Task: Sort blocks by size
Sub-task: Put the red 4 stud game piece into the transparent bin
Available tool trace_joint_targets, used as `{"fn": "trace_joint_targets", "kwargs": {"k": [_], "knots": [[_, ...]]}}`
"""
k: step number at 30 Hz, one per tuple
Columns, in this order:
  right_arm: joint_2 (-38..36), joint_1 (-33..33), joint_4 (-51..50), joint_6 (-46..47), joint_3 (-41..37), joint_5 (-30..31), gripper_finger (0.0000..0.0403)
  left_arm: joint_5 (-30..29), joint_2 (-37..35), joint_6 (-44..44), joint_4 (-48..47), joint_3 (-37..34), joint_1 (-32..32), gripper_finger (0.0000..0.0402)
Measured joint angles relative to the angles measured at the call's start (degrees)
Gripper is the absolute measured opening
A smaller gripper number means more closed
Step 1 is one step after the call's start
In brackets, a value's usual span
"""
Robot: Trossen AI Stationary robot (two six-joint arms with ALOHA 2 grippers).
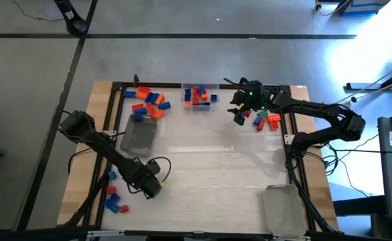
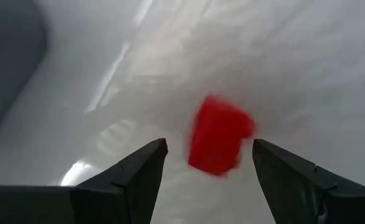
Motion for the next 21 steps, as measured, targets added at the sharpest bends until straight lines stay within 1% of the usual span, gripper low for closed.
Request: {"fn": "trace_joint_targets", "kwargs": {"k": [5, 12, 17, 21], "knots": [[0.0, 0.0, 0.0, 0.0, 0.0, 0.0, 0.0193, -0.3, 0.0, 0.4, 0.7, -2.0, 0.1, 0.0233], [0.0, 0.0, 0.0, 0.0, 0.0, 0.0, 0.0193, -0.3, -0.7, 4.7, -1.1, -1.8, 1.6, 0.0233], [0.0, 0.0, 0.0, 0.5, 0.0, 0.0, 0.0193, -3.4, -4.5, 4.2, -5.0, -0.4, 2.2, 0.0233], [0.0, 0.0, -0.1, 0.5, 0.0, 0.0, 0.0193, -4.5, -5.5, 1.4, -4.0, -1.2, 2.2, 0.0233]]}}
